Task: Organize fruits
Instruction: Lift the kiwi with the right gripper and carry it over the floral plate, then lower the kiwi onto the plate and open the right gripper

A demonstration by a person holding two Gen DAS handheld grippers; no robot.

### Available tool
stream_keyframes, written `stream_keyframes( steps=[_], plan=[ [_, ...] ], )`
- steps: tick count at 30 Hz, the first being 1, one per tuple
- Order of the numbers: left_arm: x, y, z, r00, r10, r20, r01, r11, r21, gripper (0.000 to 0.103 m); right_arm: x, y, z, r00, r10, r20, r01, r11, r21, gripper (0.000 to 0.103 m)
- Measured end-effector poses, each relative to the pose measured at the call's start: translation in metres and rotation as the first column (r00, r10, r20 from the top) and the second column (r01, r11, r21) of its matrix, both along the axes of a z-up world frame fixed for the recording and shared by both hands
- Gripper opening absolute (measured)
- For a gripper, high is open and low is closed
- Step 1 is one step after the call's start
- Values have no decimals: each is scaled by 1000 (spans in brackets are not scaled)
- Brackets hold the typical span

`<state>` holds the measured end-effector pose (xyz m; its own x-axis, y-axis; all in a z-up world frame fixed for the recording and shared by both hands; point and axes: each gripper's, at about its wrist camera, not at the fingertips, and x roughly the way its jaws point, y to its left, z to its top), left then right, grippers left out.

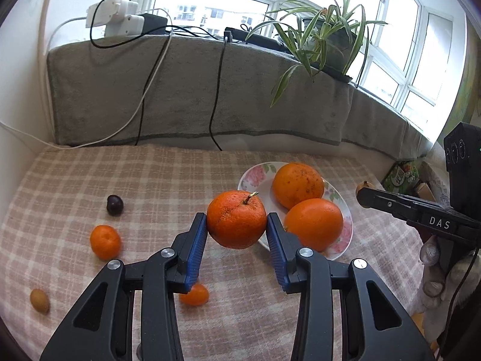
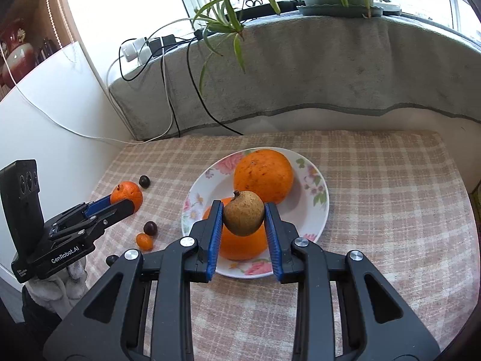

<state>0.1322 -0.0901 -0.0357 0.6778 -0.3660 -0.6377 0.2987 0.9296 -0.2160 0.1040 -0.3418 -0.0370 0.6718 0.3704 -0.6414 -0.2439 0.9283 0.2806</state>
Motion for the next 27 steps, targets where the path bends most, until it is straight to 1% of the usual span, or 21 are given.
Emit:
stream_keyframes(
  steps=[6, 13, 20, 27],
  plan=[
    [17, -19, -5, 1000, -28, -13, 28, 1000, 6, 39, 11, -20, -7, 999, -44, -21, 44, 999, 8, 29],
    [34, -36, -15, 998, -54, -32, 55, 998, 28, 39, 25, -31, -21, 997, -61, -54, 62, 998, 8, 29],
    [42, -45, -19, 997, -67, -49, 69, 997, 32, 39, 34, -35, -33, 994, -67, -85, 68, 998, 4, 29],
    [45, -47, -19, 996, -74, -52, 75, 997, 34, 39, 37, -34, -36, 993, -68, -97, 69, 998, 3, 29]
  ],
)
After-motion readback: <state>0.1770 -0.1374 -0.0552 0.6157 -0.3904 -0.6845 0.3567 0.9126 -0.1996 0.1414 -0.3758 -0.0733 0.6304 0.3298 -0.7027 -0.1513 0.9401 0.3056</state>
